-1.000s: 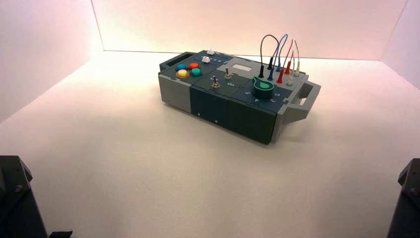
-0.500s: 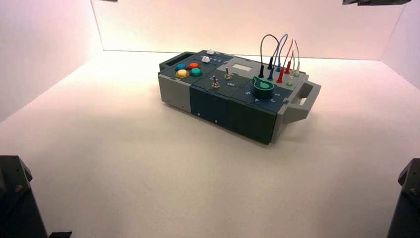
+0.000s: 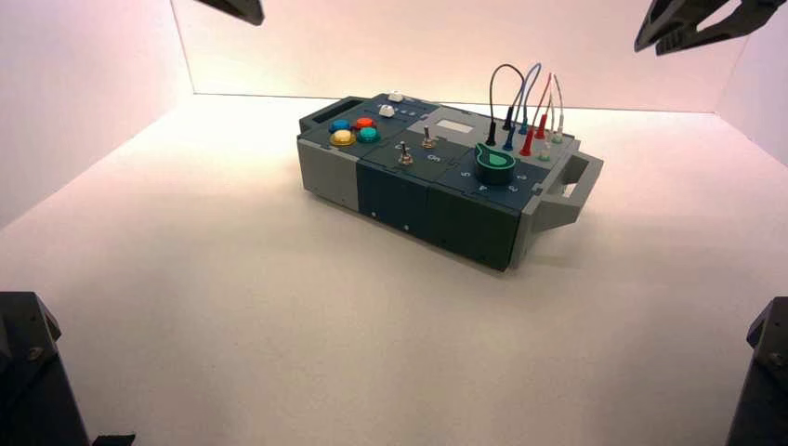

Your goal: Flip the top switch on with the right gripper.

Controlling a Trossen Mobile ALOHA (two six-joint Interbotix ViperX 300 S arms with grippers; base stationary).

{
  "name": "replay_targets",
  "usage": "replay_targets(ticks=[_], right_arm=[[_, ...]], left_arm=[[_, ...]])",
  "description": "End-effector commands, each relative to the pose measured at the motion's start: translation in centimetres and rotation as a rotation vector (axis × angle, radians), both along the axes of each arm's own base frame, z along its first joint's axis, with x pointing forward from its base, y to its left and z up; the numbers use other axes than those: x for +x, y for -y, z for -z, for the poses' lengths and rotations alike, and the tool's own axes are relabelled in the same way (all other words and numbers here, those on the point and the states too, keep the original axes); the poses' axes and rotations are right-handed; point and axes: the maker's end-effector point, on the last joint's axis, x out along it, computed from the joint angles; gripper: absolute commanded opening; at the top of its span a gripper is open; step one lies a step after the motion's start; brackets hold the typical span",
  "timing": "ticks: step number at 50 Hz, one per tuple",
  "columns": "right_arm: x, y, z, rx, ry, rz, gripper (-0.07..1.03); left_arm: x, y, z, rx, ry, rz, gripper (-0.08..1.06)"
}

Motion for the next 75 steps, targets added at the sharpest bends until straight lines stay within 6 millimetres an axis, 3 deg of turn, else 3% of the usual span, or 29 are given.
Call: replay_targets(ticks=[1,13,21,36,43,61,75], right_arm=[[0.7,-0.4,-0.7,0.027,-0.012,0.008,0.24],[0.9,-0.9,1.0,0.068,-0.092,0.024,0.14],[1.0,-0.9,2.4,0.057,-0.143,0.018,-0.03],[0.9,-1.0,5.0,0.043,-0.237,0.015,-0.02],[1.9,-0.9,6.3,0.032,-0.261,0.018,-0.02],[4.2,-0.9,8.9,0.006,-0.311,0.005,-0.02],[5.3,-1.1,10.7,-0.011,-0.340,-0.008,-0.02]], left_arm=[[1.8,0.7,-1.8,0.000,0.028,0.025,-0.03],[2.9,2.5,-1.1,0.059,-0.043,0.185,-0.03],[3.6,4.0,0.3,0.076,-0.102,0.247,-0.03],[4.0,7.0,3.3,0.117,-0.138,0.367,-0.03],[4.8,7.9,4.6,0.121,-0.162,0.381,-0.03],[6.0,8.9,4.8,0.121,-0.164,0.395,-0.03],[6.1,10.9,5.3,0.125,-0.183,0.445,-0.03]])
